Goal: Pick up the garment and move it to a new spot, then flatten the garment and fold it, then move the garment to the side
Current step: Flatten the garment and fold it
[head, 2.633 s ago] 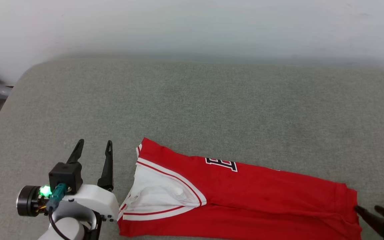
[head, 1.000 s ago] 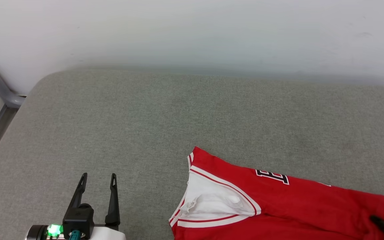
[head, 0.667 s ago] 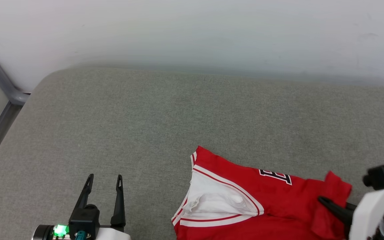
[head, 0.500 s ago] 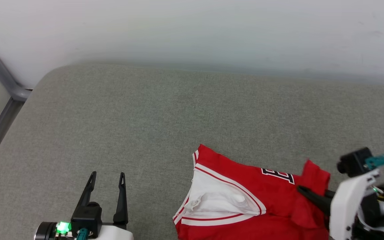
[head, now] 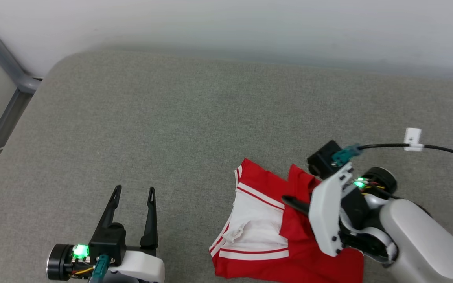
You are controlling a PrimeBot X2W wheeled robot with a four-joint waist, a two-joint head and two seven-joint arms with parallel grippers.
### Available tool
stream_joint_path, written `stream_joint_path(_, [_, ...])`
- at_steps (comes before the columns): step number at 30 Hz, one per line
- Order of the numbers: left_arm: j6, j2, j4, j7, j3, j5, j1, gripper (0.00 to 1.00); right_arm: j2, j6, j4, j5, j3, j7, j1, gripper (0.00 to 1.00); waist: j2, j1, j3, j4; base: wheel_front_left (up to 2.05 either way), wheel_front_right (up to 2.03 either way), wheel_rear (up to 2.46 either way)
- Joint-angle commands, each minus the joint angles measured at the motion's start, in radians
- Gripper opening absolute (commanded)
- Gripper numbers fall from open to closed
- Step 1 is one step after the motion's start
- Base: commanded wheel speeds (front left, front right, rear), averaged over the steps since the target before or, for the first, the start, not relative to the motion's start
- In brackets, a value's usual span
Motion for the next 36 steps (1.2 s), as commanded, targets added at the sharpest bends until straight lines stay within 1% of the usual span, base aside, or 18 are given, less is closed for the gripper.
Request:
stream_joint_path(1, [-0.005, -0.004, 0.001, -0.005, 0.002, 0.007, -0.019, 1.00, 0.018, 0.000, 0.029, -0.007, 0.025, -0.008, -0.033, 0.00, 0.0000, -0.0001, 0.015, 0.007, 0.00, 0.00, 0.00])
stream_joint_path(5, [-0.010, -0.009, 0.004, -0.005, 0.003, 0.009, -0.036, 1.00, 0.065, -0.001, 0.146, -0.013, 0.097, -0.031, -0.102, 0.00, 0.0000, -0.0001, 0.038, 0.016, 0.00, 0.00, 0.00])
stream_joint_path(6, [-0.014, -0.014, 0.007, -0.005, 0.001, 0.009, -0.047, 1.00, 0.095, -0.001, 0.244, -0.033, 0.144, -0.061, -0.133, 0.00, 0.0000, -0.0001, 0.052, 0.024, 0.00, 0.00, 0.00])
stream_joint_path(11, [-0.017, -0.017, 0.014, -0.005, -0.001, 0.013, -0.060, 1.00, 0.129, -0.001, 0.392, -0.027, 0.192, -0.115, -0.142, 0.00, 0.0000, -0.0001, 0.064, 0.031, 0.00, 0.00, 0.00])
stream_joint_path(14, [-0.016, -0.017, 0.020, -0.005, 0.005, 0.016, -0.059, 1.00, 0.144, -0.001, 0.435, -0.026, 0.200, -0.190, -0.141, 0.00, 0.0000, -0.0001, 0.057, 0.025, 0.00, 0.00, 0.00])
stream_joint_path(15, [-0.015, -0.017, 0.023, -0.005, 0.007, 0.016, -0.055, 1.00, 0.151, -0.001, 0.441, -0.017, 0.195, -0.218, -0.138, 0.25, 0.0000, -0.0001, 0.052, 0.022, 0.00, 0.00, 0.00])
stream_joint_path(16, [-0.013, -0.015, 0.027, -0.005, 0.009, 0.016, -0.049, 1.00, 0.154, -0.001, 0.444, -0.013, 0.196, -0.240, -0.134, 0.66, 0.0000, -0.0001, 0.044, 0.019, 0.00, 0.00, 0.00])
stream_joint_path(17, [-0.013, -0.013, 0.031, -0.005, 0.011, 0.017, -0.044, 1.00, 0.151, -0.001, 0.439, -0.011, 0.202, -0.263, -0.133, 1.00, 0.0000, -0.0001, 0.037, 0.014, 0.00, 0.00, 0.00])
stream_joint_path(21, [-0.015, -0.008, 0.042, -0.005, 0.019, 0.015, -0.032, 1.00, 0.114, -0.001, 0.391, -0.006, 0.195, -0.355, -0.119, 1.00, 0.0000, -0.0001, 0.003, -0.004, 0.00, 0.00, 0.00])
stream_joint_path(24, [-0.016, -0.004, 0.048, -0.005, 0.024, 0.016, -0.025, 1.00, 0.085, -0.001, 0.330, -0.008, 0.154, -0.426, -0.092, 1.00, 0.0000, -0.0001, -0.020, -0.020, 0.00, 0.00, 0.00])
stream_joint_path(26, [-0.014, -0.004, 0.049, -0.005, 0.029, 0.013, -0.018, 1.00, 0.062, -0.001, 0.290, -0.034, 0.115, -0.475, -0.072, 1.00, 0.0000, -0.0001, -0.034, -0.033, 0.00, 0.00, 0.00])
stream_joint_path(29, [-0.012, -0.002, 0.042, -0.005, 0.035, 0.011, -0.006, 1.00, 0.043, -0.001, 0.239, -0.087, 0.018, -0.551, -0.023, 1.00, 0.0000, -0.0001, -0.052, -0.053, 0.00, 0.00, 0.00])
stream_joint_path(31, [-0.010, 0.000, 0.034, -0.005, 0.039, 0.011, 0.002, 1.00, 0.041, -0.001, 0.209, -0.135, -0.057, -0.602, 0.016, 1.00, 0.0000, -0.0001, -0.063, -0.068, 0.00, 0.00, 0.00])
stream_joint_path(36, [-0.009, 0.003, 0.024, -0.005, 0.044, 0.009, 0.029, 1.00, 0.078, -0.001, 0.142, -0.269, -0.251, -0.700, 0.131, 1.00, 0.0000, -0.0001, -0.090, -0.099, 0.00, 0.00, 0.00])
